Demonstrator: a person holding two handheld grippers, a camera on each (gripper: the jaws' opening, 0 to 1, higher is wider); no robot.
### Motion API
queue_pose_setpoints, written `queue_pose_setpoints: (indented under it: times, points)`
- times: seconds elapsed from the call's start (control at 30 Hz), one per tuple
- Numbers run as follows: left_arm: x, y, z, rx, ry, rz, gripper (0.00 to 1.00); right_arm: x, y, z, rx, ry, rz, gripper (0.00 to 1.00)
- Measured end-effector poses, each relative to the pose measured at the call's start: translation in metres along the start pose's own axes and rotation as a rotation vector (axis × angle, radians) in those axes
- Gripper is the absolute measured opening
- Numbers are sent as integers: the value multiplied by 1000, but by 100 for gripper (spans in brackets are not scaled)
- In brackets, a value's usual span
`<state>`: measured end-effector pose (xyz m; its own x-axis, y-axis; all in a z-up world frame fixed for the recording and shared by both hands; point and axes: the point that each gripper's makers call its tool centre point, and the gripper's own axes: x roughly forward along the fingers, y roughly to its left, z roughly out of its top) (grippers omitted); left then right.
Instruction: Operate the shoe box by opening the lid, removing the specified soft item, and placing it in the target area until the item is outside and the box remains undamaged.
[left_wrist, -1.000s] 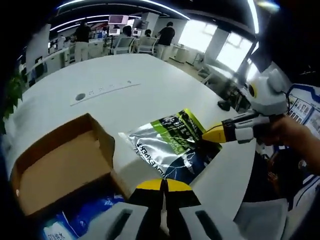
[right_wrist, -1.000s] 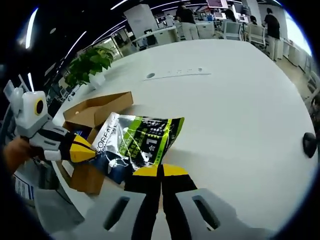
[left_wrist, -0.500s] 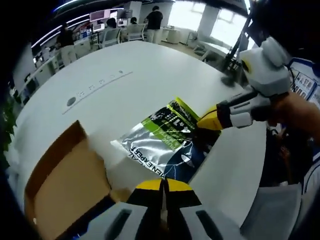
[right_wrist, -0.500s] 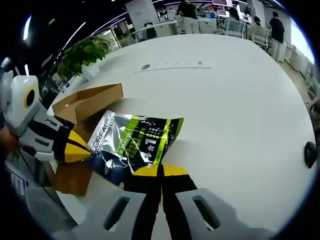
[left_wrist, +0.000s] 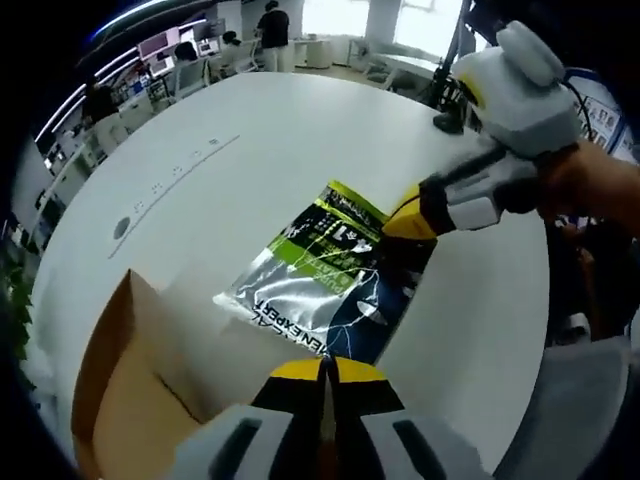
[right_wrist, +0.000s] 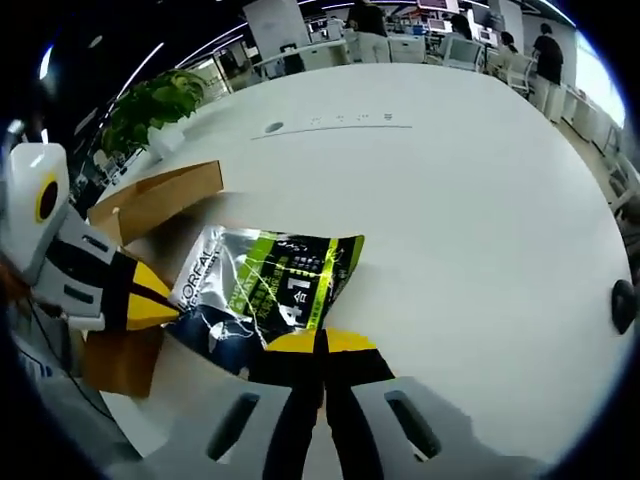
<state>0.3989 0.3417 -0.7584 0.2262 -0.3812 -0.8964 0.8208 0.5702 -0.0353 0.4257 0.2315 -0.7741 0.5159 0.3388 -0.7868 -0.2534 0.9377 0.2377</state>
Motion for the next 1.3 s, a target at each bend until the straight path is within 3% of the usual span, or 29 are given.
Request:
queue_pose_setpoints:
  times: [0.13,0.37,0.47,0.6,0.67,0.8,1.0,1.3]
  points:
    - [7,-2,-5,75,34,10,2,5,-1,-4,-1,8,-10,0]
    - [12,-5,-9,98,49,11,3,7,-6,-10,-2,3,-22,0]
    - [12,-7,-15,206,76,22,5,6,-6,-11,9,-7,-23,0]
    - [7,-5,-9,226,43,47,12,6,-7,-12,9,-12,-29,0]
    - [4,-4,-7,212,27,48,18,7,-9,-12,-39,-15,-37,0]
    - [-7,-2,-1,183,-22,47,20,7,-9,-13,-70,-18,-47,2]
    - [-27,-2,9,8,-131,9,22,4,-16,-15,-95,-39,-73,10]
    - [-48,-2,8,-25,-191,10,26,-19,-19,-12,-95,-81,-80,14]
